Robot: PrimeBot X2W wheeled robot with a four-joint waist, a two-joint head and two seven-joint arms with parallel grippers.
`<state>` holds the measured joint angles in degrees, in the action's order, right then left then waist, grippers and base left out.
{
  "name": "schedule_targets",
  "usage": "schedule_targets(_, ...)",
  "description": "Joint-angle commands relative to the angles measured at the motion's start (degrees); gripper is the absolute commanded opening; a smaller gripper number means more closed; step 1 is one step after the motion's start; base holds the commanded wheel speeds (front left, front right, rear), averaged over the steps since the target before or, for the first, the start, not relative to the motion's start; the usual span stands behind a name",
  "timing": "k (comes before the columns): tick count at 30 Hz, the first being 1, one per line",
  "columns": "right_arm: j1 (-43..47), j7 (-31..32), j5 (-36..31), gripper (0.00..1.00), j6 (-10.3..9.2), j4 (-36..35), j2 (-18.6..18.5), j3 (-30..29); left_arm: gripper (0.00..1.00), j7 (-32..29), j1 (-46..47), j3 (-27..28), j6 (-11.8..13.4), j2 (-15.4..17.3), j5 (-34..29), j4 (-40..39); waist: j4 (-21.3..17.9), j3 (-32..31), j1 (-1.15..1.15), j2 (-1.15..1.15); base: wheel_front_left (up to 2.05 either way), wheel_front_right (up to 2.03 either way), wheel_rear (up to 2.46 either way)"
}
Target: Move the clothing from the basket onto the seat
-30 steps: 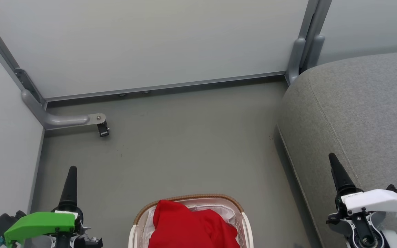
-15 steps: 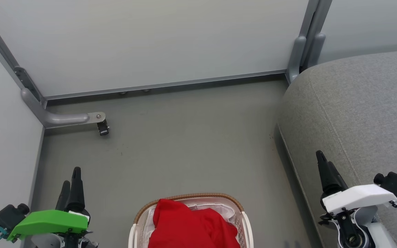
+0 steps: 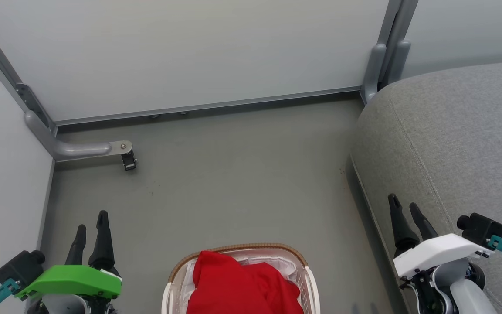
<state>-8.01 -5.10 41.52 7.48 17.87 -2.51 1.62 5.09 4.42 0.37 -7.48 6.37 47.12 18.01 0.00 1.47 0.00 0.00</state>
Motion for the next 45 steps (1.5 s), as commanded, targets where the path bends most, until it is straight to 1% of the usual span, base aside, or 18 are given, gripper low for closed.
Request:
schedule_targets(1,-1.65,-0.64,-2.51,1.0,0.01,-0.16,-0.26,0.31,1.0,0.56,0.5,-0.17,-0.01,0.9,-2.36,-0.37,0.0,0.05,0.0,0.0,0.0,0.0,0.0)
schedule_targets(5,-1.88,-1.32,-6.22,1.0,0.01,0.58,-0.25,0.78,1.0,1.27,0.18,-0.78,-0.01,1.16,-5.29,-0.09,-0.05,0.23,0.0,0.0,0.0,0.0,0.0)
schedule_targets(22,-2.0,-3.96,-18.34,1.0,0.01,2.79,-0.32,2.53,1.0,3.88,-0.76,-1.8,-0.01,1.32,-18.45,1.09,-0.3,0.46,0.0,0.0,0.0,0.0,0.0)
schedule_targets(34,-1.4,-5.62,-25.51,1.0,0.02,3.32,-0.37,2.28,1.0,5.6,-1.68,-1.7,-0.01,1.14,-25.3,1.05,-0.68,0.42,0.0,0.0,0.0,0.0,0.0)
schedule_targets(45,-1.22,-6.95,-30.05,1.0,0.02,3.45,-0.42,2.76,1.0,6.88,-2.2,-1.99,-0.01,0.99,-29.51,0.99,-1.04,0.61,0.0,0.0,0.0,0.0,0.0)
